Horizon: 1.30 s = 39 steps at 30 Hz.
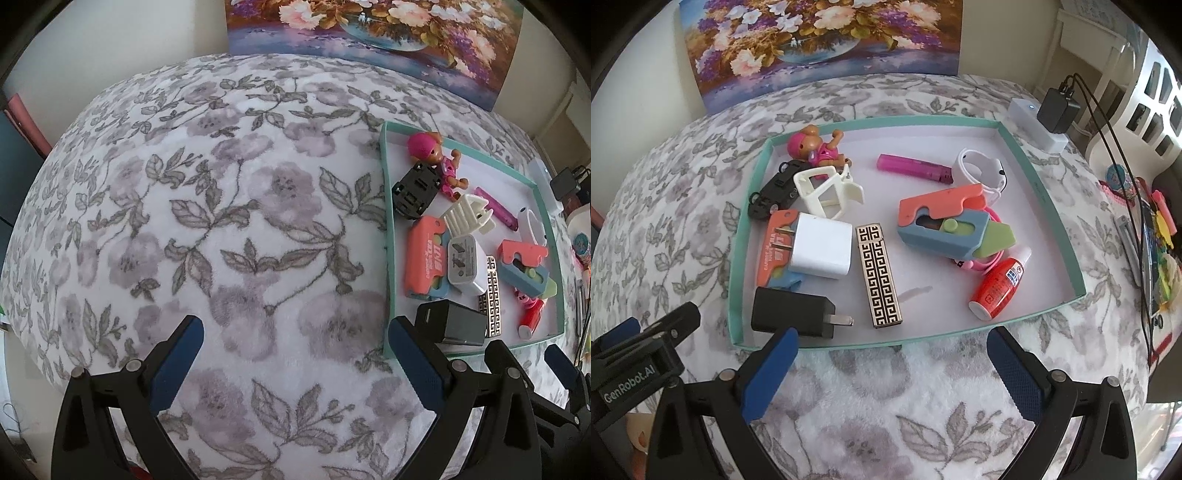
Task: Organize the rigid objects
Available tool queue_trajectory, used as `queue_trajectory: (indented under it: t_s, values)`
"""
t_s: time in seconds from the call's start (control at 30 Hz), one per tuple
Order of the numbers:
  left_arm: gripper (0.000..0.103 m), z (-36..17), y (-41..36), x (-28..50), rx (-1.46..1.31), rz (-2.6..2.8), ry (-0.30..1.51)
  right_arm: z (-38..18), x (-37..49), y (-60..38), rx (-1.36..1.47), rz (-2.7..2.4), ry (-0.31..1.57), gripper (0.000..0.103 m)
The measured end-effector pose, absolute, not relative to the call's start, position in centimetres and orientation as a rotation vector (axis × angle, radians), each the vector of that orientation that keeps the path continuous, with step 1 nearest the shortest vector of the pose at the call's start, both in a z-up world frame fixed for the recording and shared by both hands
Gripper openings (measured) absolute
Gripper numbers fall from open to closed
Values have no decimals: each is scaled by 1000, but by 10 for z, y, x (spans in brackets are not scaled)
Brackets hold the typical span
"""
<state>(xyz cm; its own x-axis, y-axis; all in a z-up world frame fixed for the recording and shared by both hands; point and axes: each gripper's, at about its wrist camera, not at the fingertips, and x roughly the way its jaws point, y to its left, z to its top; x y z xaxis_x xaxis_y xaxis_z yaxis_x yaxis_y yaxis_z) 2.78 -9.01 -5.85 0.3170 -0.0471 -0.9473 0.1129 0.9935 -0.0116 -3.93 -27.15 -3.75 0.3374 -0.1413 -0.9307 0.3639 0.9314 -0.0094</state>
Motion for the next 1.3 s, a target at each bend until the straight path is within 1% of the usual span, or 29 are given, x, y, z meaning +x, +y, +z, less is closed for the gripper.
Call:
queue_trajectory:
  t_s: [1.3]
  values:
    - [100, -72, -80, 36, 96, -51, 1294, -39, -36, -278, 210, -366, 1161, 103]
